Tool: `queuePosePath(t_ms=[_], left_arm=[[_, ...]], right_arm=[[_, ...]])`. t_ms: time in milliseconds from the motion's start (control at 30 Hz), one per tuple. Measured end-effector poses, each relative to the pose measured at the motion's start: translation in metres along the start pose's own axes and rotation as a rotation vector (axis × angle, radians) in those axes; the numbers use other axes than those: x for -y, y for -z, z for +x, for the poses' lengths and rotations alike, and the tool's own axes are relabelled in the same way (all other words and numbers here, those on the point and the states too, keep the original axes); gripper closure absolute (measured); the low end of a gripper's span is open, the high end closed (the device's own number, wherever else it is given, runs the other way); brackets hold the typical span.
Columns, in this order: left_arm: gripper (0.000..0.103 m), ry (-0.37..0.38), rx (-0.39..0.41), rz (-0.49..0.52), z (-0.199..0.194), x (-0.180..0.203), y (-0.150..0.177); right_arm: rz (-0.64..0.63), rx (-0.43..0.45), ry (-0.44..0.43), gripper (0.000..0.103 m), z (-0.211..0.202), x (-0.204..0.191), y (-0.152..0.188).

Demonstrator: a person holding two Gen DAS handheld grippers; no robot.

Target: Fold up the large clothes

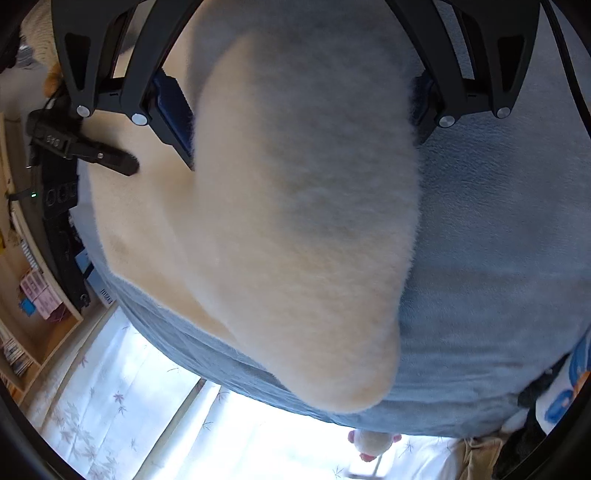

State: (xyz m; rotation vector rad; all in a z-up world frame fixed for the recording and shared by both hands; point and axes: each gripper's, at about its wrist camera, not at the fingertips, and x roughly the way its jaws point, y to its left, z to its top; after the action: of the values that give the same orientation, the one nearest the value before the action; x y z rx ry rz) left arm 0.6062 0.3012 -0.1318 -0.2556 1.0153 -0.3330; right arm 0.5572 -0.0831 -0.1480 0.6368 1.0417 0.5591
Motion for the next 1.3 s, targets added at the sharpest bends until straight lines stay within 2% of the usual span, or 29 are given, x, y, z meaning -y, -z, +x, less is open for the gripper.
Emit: queuePosePath(t_ms=[133,200,267,300,333,367,433,467,600,667,700,733,867,1033,1133,1200,1233,1267,1300], left_arm=[[0.012,-0.104,0.027,0.046,-0.020,0.017,0.003],[0.020,-0.172,0.064,0.107,-0.037,0.026,0.009],[0.047,-0.240,0.091,0.167,-0.057,0.039,0.018],[0.056,-0.247,0.100,0.184,-0.066,0.048,0.028],[0.072,-0.244,0.107,0.192,-0.072,0.050,0.030],[0.080,-0.237,0.107,0.193,-0.078,0.052,0.035],[0.085,-0.216,0.117,0.189,-0.086,0.058,0.044],[0.087,-0.217,0.121,0.197,-0.086,0.061,0.047],[0.088,-0.230,0.095,0.213,-0.083,0.067,0.058],[0.090,-0.259,0.063,0.195,-0.072,0.059,0.060],[0.091,-0.272,0.052,0.182,-0.068,0.054,0.059],[0.092,-0.273,0.045,0.167,-0.064,0.048,0.059],[0.094,-0.255,0.045,0.121,-0.059,0.035,0.058],[0.093,-0.290,0.046,0.112,-0.064,0.042,0.060],[0.075,-0.297,0.027,0.103,-0.075,0.053,0.066],[0.072,-0.308,0.037,0.109,-0.088,0.062,0.070],[0.066,-0.307,0.043,0.110,-0.097,0.067,0.073],[0.055,-0.304,0.049,0.110,-0.105,0.072,0.075],[0.048,-0.301,0.061,0.107,-0.116,0.078,0.079]], right_arm=[[-0.052,0.005,0.104,0.039,-0.028,-0.024,0.004],[-0.109,0.047,0.180,0.039,-0.050,-0.039,0.010],[-0.173,0.128,0.238,0.040,-0.076,-0.054,0.021],[-0.200,0.155,0.262,0.040,-0.083,-0.062,0.026],[-0.239,0.179,0.276,0.045,-0.091,-0.072,0.033],[-0.268,0.187,0.281,0.052,-0.095,-0.079,0.037],[-0.323,0.162,0.274,0.089,-0.091,-0.098,0.047],[-0.341,0.148,0.264,0.092,-0.089,-0.100,0.050],[-0.428,0.124,0.299,0.093,-0.060,-0.121,0.060],[-0.423,0.109,0.366,0.093,-0.047,-0.113,0.060],[-0.409,0.103,0.410,0.103,-0.041,-0.105,0.058],[-0.399,0.096,0.422,0.103,-0.038,-0.097,0.058],[-0.392,0.093,0.410,0.103,-0.043,-0.085,0.061],[-0.357,0.068,0.406,0.103,-0.052,-0.089,0.062],[-0.348,0.054,0.393,0.100,-0.070,-0.095,0.068],[-0.353,0.034,0.395,0.100,-0.086,-0.104,0.074],[-0.347,0.028,0.385,0.100,-0.095,-0.108,0.077],[-0.342,0.024,0.374,0.100,-0.104,-0.111,0.080],[-0.334,0.022,0.361,0.100,-0.117,-0.116,0.085]])
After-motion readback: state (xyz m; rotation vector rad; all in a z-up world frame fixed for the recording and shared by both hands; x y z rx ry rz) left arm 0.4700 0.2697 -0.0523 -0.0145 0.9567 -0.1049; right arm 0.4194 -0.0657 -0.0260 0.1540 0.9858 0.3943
